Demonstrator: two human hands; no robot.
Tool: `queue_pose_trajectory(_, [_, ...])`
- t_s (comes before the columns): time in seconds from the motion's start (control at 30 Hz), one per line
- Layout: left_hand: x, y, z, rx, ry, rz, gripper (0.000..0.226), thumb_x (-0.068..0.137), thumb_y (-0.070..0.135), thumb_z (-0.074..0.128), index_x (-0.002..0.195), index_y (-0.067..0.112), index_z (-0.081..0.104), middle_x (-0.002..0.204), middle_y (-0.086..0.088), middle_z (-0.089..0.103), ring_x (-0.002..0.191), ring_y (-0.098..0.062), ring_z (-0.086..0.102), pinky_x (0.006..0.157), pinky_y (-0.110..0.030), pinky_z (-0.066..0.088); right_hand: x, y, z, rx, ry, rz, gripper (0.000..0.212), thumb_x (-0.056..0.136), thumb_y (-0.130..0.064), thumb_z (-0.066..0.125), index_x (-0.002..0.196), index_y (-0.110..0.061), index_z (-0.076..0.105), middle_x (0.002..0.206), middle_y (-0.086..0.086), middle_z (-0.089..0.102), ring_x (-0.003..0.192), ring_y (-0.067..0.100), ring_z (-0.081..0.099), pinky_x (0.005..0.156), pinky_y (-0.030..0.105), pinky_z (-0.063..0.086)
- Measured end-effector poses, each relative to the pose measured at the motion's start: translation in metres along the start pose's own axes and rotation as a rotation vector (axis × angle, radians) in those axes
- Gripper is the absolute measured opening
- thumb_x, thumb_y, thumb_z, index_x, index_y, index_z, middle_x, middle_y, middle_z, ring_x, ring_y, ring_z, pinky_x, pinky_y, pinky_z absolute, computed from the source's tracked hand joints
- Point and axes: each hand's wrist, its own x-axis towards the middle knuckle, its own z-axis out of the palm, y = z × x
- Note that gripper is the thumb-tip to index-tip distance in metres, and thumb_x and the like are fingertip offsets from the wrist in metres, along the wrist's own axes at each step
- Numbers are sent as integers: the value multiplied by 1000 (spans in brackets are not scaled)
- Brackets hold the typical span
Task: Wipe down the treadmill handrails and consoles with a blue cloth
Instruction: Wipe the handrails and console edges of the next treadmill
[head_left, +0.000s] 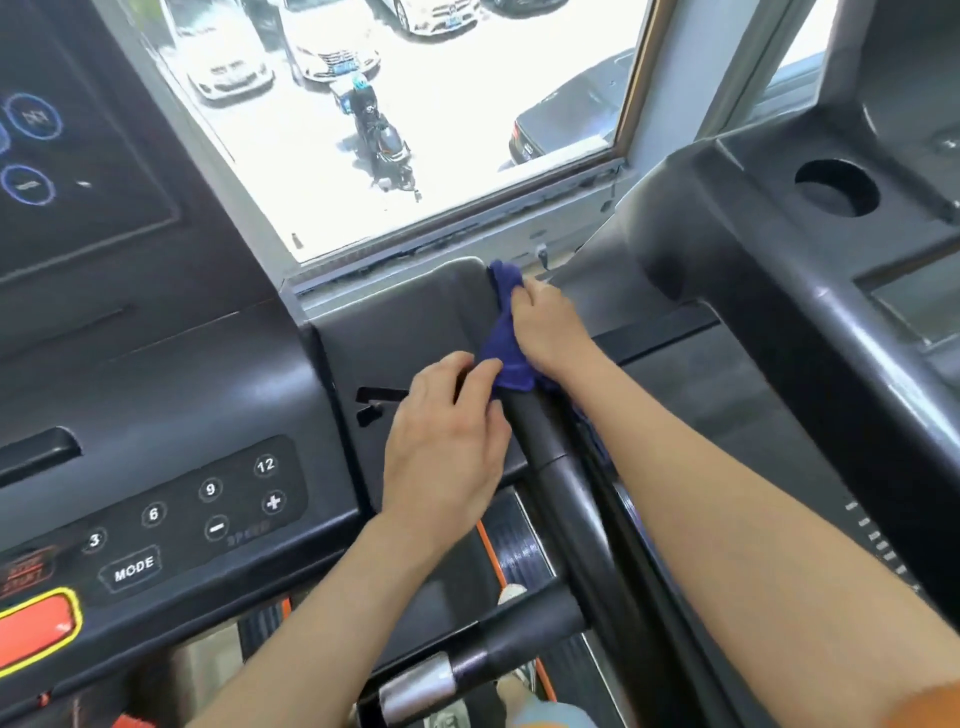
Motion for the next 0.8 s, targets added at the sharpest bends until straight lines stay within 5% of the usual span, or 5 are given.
queue_pose_trajectory(0.17, [1, 18, 15, 137, -22, -26, 43, 94, 30, 43, 131, 11, 55, 128, -19, 50, 114, -37, 48, 105, -51, 35, -55, 79, -6, 230, -262, 270, 11, 104, -21, 36, 103, -25, 46, 75, -25, 55, 79, -9, 49, 67, 3, 34])
queue_pose_trajectory(0.23, [1, 20, 18, 136, -26, -42, 46, 96, 32, 41, 135, 10, 51, 131, -19, 48, 119, -36, 45, 107, -48, 35, -71, 90, -4, 363, -286, 319, 21, 104, -21, 38, 99, -15, 57, 55, -23, 59, 61, -6, 55, 61, 11, 39])
queue_pose_trajectory(0.3, [1, 22, 20, 146, -27, -60, 48, 96, 32, 39, 137, 9, 49, 133, -19, 46, 123, -34, 43, 108, -45, 36, -63, 81, -4, 484, -223, 260, 28, 102, -20, 40, 110, -7, 63, 76, -4, 68, 77, 17, 61, 71, 30, 44])
queue_pose_trajectory(0.5, [0, 23, 20, 60, -4, -111, 45, 91, 23, 41, 132, 8, 53, 135, -15, 50, 125, -29, 45, 101, -39, 44, -64, 25, -13, 128, -89, -125, 52, 98, -27, 43, 149, -24, 33, 146, 6, 47, 128, 23, 48, 103, 28, 35])
queue_pose_trajectory(0.8, [-33, 42, 10, -123, 44, -4, 29, 86, 18, 45, 101, 16, 69, 94, -2, 60, 88, -23, 55, 77, -39, 42, -205, 51, -19, -544, -22, -38, 66, 96, -44, 24, 146, -1, 30, 131, 19, 55, 108, 33, 60, 82, 38, 52])
